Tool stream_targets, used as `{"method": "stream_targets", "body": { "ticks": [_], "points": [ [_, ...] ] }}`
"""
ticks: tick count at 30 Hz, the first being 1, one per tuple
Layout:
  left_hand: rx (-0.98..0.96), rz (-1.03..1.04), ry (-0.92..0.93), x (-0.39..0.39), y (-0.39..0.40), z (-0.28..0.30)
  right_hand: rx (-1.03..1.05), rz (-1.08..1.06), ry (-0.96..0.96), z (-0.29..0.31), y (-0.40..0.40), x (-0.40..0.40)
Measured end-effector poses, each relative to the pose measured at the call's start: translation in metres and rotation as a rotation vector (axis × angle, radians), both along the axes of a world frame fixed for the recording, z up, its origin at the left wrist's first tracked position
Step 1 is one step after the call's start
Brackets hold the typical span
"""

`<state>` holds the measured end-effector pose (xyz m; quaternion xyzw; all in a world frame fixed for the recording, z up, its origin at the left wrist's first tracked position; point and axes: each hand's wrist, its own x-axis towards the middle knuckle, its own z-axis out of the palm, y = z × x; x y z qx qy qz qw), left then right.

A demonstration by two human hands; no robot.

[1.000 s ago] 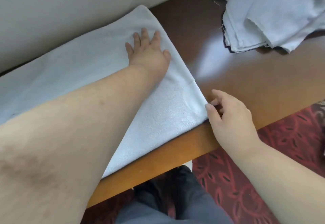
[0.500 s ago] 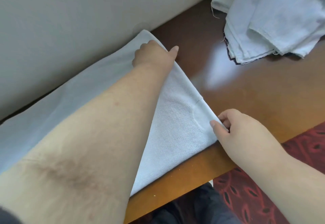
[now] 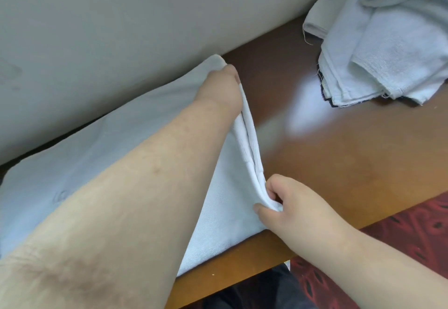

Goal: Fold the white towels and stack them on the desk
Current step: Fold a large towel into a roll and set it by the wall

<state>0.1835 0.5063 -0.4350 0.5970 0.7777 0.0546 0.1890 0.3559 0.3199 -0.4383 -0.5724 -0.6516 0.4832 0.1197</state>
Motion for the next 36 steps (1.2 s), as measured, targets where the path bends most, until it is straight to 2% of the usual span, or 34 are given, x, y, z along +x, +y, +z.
{"method": "stream_targets", "body": {
  "ticks": [3, 5, 7, 8, 10, 11, 15, 19, 22, 27, 36],
  "points": [
    [-0.127, 0.009, 0.116, 0.013, 0.0, -0.014, 0.013, 0.03, 0.013, -0.001, -0.003, -0.01],
    [-0.221, -0.038, 0.237, 0.022, 0.012, -0.009, 0.023, -0.027, -0.003, -0.005, -0.004, -0.008],
    [-0.234, -0.078, 0.191, 0.018, 0.025, -0.009, 0.018, -0.128, -0.022, -0.008, -0.004, -0.003],
    [-0.314, -0.077, 0.121, 0.016, 0.029, -0.009, 0.014, -0.171, -0.033, -0.009, -0.004, 0.001],
    [-0.416, -0.115, 0.1, 0.014, 0.041, -0.008, 0.023, -0.212, -0.051, -0.011, -0.007, 0.006],
    [-0.397, -0.117, 0.089, 0.011, 0.041, -0.002, 0.028, -0.212, -0.039, -0.011, -0.008, 0.007],
    [-0.036, 0.099, -0.003, -0.007, 0.02, 0.022, 0.066, -0.076, 0.076, 0.005, -0.01, 0.002],
    [0.265, 0.234, -0.28, -0.048, -0.026, 0.045, 0.152, 0.155, 0.084, 0.027, -0.019, -0.029],
    [0.295, 0.318, -0.485, -0.082, -0.057, 0.061, 0.227, 0.311, 0.117, 0.037, -0.028, -0.059],
    [0.325, 0.479, -0.642, -0.164, -0.117, 0.088, 0.281, 0.538, 0.158, 0.058, -0.054, -0.129],
    [0.41, 0.545, -0.735, -0.306, -0.234, 0.115, 0.265, 0.748, 0.26, 0.085, -0.129, -0.252]
  ]
}}
